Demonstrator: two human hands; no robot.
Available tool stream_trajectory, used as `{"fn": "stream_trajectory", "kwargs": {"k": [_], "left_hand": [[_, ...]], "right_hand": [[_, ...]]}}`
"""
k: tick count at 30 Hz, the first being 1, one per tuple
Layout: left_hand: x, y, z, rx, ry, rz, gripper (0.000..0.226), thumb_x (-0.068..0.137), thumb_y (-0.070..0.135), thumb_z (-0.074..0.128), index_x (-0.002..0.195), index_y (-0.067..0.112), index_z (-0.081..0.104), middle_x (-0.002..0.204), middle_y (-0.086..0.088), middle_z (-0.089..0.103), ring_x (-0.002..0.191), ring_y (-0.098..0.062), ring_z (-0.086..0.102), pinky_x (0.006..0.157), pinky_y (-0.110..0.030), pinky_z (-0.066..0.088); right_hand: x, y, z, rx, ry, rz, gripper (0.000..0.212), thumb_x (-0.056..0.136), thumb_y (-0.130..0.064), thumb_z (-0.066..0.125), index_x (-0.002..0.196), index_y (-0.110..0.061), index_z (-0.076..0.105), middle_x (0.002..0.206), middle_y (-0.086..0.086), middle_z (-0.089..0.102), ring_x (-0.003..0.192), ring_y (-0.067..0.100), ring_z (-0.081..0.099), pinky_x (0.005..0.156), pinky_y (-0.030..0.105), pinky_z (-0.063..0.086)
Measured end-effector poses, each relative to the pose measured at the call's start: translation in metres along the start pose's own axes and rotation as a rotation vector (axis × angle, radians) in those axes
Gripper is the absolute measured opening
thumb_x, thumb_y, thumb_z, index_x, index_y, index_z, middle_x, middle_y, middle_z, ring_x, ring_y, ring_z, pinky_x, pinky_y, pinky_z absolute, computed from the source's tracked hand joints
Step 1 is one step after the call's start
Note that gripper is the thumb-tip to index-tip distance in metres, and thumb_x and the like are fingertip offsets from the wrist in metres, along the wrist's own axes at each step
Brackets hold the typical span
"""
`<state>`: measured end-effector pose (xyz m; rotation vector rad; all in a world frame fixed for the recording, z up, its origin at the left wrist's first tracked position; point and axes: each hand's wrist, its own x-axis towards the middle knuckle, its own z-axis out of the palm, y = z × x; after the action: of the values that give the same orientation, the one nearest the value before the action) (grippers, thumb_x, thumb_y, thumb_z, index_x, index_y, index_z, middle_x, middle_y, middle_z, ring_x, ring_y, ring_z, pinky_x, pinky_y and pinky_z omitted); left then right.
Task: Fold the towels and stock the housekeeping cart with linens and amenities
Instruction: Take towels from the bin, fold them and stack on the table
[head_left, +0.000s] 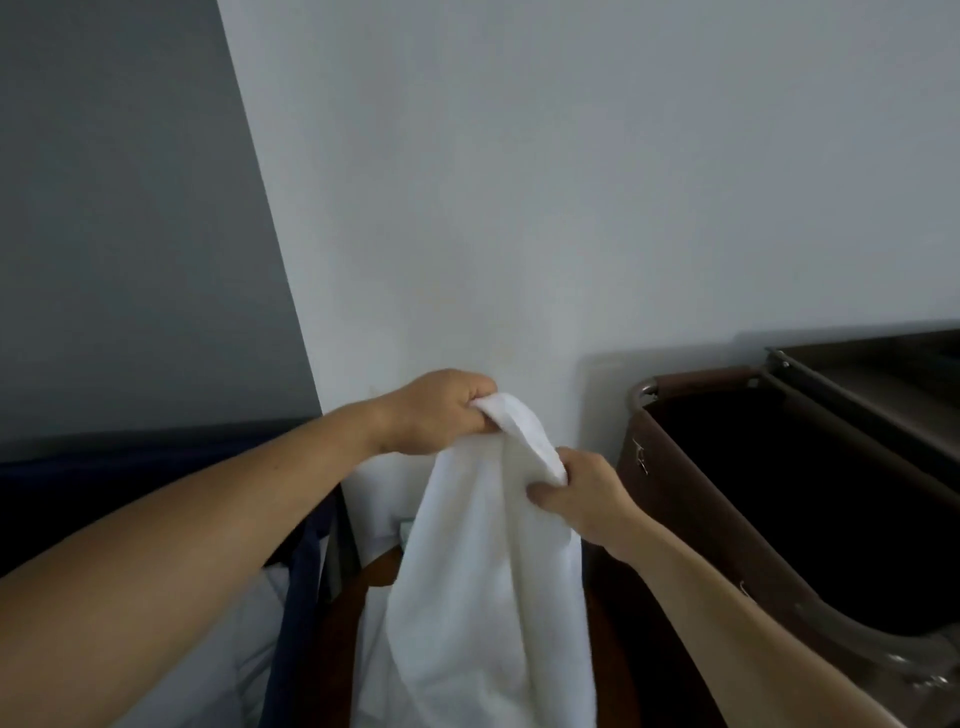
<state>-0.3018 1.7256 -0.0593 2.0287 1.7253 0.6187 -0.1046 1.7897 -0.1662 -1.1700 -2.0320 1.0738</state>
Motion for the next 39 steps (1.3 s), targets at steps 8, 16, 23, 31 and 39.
{"fn": "stream_trajectory", "kwargs": {"k": [8,16,23,31,39], "left_hand": [[-0.009,-0.006,-0.065,-0.429,0.402,-0.059,0.016,0.088,0.018,0.059,0.079,0.007,0.066,0.065,0.008,0.061,0.057,-0.007,0.054,0.051,-0.017,0.043],[-0.038,-0.062,0.001,-0.168,-0.34,-0.381,0.006,0.065,0.023,0.065,0.069,0.022,0.069,0.069,0.01,0.069,0.062,-0.007,0.065,0.056,-0.017,0.047],[-0.03,-0.058,0.029,0.115,-0.432,-0.35,0.091,0.072,0.054,0.078,0.147,0.033,0.03,0.137,0.015,0.046,0.121,-0.011,0.049,0.097,-0.026,0.043],[-0.008,-0.026,0.043,0.043,-0.003,-0.08,0.016,0.097,0.018,0.053,0.101,0.003,0.058,0.091,-0.005,0.058,0.083,-0.02,0.053,0.071,-0.03,0.04],[-0.024,-0.041,0.021,-0.254,0.163,-0.09,0.006,0.09,0.016,0.058,0.09,0.011,0.054,0.08,-0.001,0.053,0.07,-0.011,0.047,0.063,-0.026,0.039]], "right_hand": [[0.004,0.013,-0.028,-0.049,-0.037,0.112,0.017,0.083,-0.028,0.08,0.082,-0.012,0.073,0.086,0.011,0.074,0.08,0.026,0.071,0.075,0.039,0.057],[0.016,-0.027,-0.039,-0.257,-0.012,-0.227,0.022,0.077,-0.011,0.079,0.076,-0.027,0.064,0.081,-0.01,0.064,0.075,0.011,0.059,0.065,0.02,0.043],[0.019,-0.034,-0.025,-0.316,0.03,-0.266,0.033,0.076,-0.016,0.079,0.068,-0.038,0.054,0.069,-0.013,0.063,0.067,0.005,0.057,0.055,0.012,0.041],[0.018,-0.027,-0.029,-0.371,-0.021,-0.124,0.028,0.07,-0.04,0.086,0.066,-0.036,0.058,0.065,-0.011,0.063,0.062,0.009,0.058,0.054,0.023,0.041],[0.013,-0.019,-0.058,-0.191,0.009,-0.033,0.027,0.071,-0.029,0.087,0.058,-0.029,0.063,0.051,-0.019,0.059,0.047,-0.005,0.055,0.041,0.009,0.036]]}}
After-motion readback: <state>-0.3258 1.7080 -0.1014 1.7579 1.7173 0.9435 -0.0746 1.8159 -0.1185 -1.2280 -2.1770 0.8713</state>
